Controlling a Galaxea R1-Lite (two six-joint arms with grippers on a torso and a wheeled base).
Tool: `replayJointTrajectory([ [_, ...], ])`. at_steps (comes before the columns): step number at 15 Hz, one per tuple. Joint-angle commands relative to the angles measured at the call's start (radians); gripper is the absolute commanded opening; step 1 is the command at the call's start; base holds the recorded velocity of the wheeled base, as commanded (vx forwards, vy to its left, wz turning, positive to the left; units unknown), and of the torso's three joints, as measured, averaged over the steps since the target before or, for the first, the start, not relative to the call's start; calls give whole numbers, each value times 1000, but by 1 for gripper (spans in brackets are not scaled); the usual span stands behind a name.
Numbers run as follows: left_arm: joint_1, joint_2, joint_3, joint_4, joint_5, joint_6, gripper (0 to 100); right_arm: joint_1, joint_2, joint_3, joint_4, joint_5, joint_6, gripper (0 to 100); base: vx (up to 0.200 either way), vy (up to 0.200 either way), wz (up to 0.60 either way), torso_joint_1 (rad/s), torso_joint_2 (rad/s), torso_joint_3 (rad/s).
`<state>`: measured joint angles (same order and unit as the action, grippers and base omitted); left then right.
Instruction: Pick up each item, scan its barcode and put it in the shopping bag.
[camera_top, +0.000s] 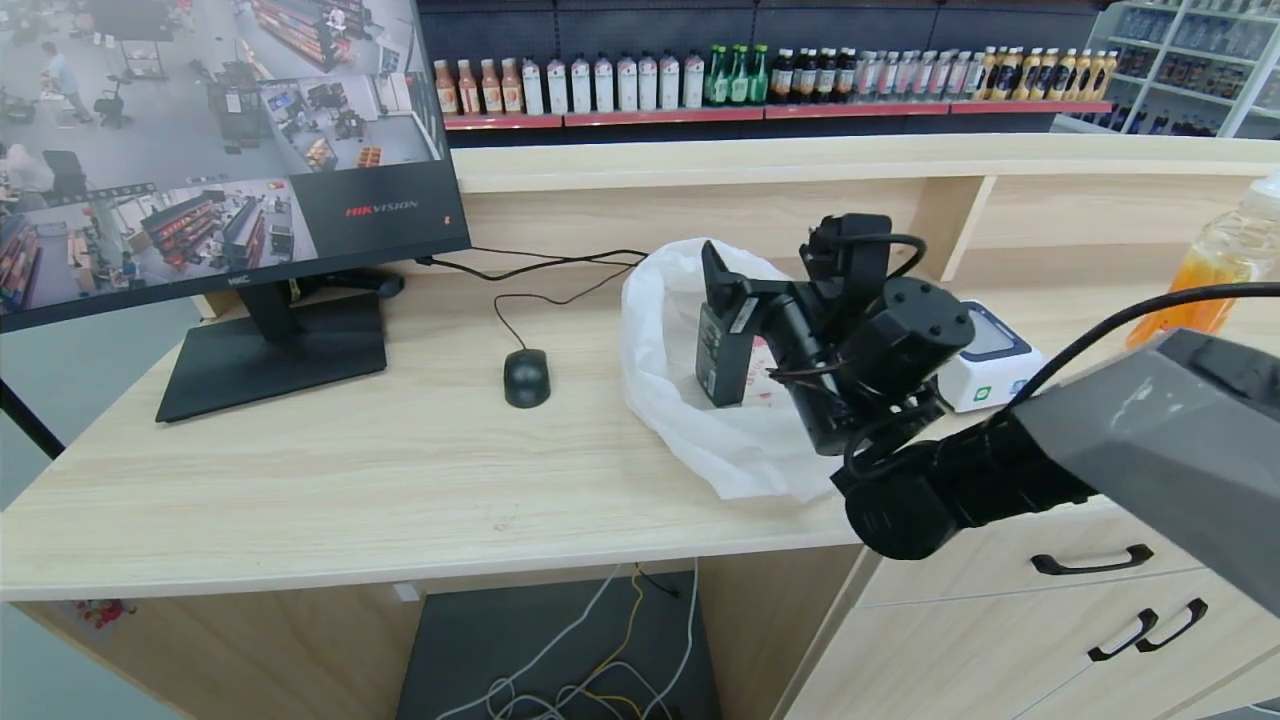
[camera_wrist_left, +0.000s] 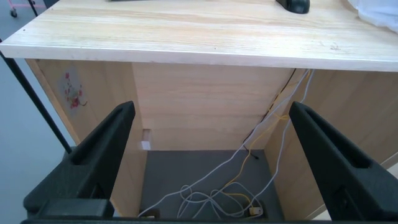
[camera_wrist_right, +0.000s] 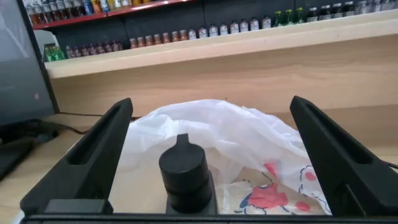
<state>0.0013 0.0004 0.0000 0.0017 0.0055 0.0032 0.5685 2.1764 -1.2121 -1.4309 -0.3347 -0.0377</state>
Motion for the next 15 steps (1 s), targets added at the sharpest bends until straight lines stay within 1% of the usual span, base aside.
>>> replayJointTrajectory([
  [1,0,0,0,0,1,0,100,19,-159,92,6,-17,-1,100,0,0,0,0,0,0],
  [3,0,0,0,0,1,1,100,42,-260,175,15,-41,-1,100,0,0,0,0,0,0],
  [4,0,0,-2,0,1,1,100,51,-288,189,18,-43,1,100,0,0,0,0,0,0],
  [5,0,0,0,0,1,1,100,74,-346,255,-5,-64,5,100,0,0,0,0,0,0],
  [6,0,0,0,0,1,1,100,77,-391,316,-29,-90,7,100,0,0,0,0,0,0],
  [8,0,0,0,0,1,1,100,80,-468,474,-92,-89,35,100,0,0,0,0,0,0],
  [9,0,0,0,0,1,1,100,82,-478,488,-97,-84,36,100,0,0,0,0,0,0],
  [10,0,0,0,0,1,0,100,82,-506,511,-122,-18,28,100,0,0,0,0,0,0],
  [11,0,0,0,0,1,0,100,80,-521,516,-122,20,10,100,0,0,0,0,0,0],
  [12,0,0,0,0,1,0,100,74,-524,517,-123,36,4,100,0,0,0,0,0,0],
  [15,0,0,0,0,1,-2,100,63,-527,553,-140,25,39,100,0,0,0,0,0,0],
])
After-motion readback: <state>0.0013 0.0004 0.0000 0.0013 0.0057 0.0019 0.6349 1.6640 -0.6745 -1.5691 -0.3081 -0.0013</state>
